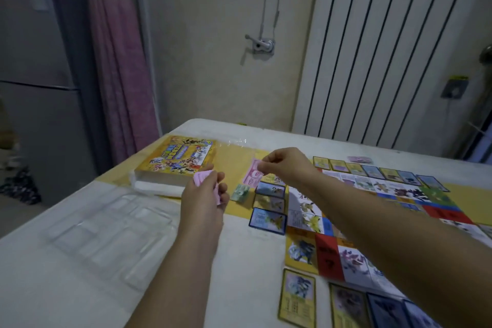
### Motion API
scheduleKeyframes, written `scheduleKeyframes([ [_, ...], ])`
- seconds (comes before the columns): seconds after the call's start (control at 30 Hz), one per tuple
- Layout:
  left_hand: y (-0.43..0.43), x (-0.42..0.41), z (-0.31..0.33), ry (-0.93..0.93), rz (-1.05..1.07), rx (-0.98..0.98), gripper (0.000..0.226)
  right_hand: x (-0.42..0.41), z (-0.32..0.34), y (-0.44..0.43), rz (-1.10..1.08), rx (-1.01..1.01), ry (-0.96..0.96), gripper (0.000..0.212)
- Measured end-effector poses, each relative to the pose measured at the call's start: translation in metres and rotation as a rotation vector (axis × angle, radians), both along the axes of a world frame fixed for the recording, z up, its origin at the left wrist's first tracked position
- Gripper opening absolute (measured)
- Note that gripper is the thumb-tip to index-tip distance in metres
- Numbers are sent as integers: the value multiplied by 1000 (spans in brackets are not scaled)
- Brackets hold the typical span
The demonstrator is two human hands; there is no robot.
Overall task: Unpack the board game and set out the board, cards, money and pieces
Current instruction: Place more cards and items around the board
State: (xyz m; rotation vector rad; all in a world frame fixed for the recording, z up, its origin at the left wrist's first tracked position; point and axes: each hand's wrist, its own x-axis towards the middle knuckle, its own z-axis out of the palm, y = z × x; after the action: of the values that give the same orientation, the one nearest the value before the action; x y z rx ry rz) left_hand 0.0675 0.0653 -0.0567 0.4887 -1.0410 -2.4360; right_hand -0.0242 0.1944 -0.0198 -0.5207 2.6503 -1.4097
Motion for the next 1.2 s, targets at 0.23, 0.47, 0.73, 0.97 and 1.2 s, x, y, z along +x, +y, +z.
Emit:
scheduleKeyframes([
  [0.23,-15,-5,1,39,27,300,19,-23,-38,-33,-33,185,23,29],
  [0.47,-8,3,9,37,-183,478,23,2,-6,-8,-15,85,224,23],
  [0.73,63,38,28,-33,-703,134,31,108,47,77,319,489,466,81],
  [0.97,149,71,50,21,-886,-140,29,158,47,149,201,631,573,66],
  [1.2,237,98,68,43,-1069,-262,24,196,52,240,30,504,542,43],
])
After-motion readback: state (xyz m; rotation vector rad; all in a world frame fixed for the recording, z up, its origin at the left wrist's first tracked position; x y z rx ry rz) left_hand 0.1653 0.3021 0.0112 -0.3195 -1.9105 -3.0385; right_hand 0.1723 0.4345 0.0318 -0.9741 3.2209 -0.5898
